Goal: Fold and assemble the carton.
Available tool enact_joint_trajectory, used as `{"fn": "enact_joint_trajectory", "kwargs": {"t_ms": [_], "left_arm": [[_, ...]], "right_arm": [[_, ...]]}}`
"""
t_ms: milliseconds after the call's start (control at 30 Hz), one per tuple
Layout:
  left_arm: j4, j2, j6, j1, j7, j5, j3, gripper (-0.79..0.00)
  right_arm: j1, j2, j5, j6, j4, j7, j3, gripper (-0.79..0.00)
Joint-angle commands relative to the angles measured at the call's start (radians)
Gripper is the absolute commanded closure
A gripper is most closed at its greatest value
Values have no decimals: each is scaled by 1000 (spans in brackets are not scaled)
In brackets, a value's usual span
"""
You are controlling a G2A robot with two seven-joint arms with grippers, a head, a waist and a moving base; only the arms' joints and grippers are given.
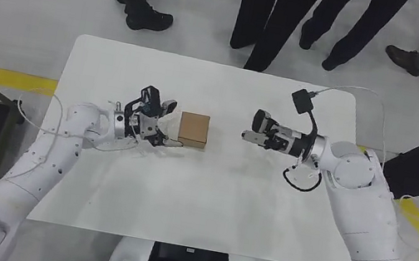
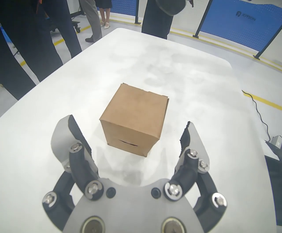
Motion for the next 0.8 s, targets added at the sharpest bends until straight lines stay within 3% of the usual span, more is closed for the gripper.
{"fn": "enact_joint_trajectory", "kwargs": {"t_ms": [0, 333, 533, 767], "left_arm": [[-36, 11, -11, 31, 8, -8, -37, -785], [-177, 58, 0, 180, -13, -98, -253, -785], [-225, 74, 14, 232, -79, -174, -350, -785], [-237, 85, 31, 248, -171, -286, -429, -785]], "right_arm": [[-9, 3, -33, -9, 2, -47, 16, -785], [-79, 23, -313, -16, -29, -323, 124, -785], [-155, 36, -528, 64, -116, -504, 203, -785], [-234, 46, -712, 194, -209, -621, 264, -785]]}}
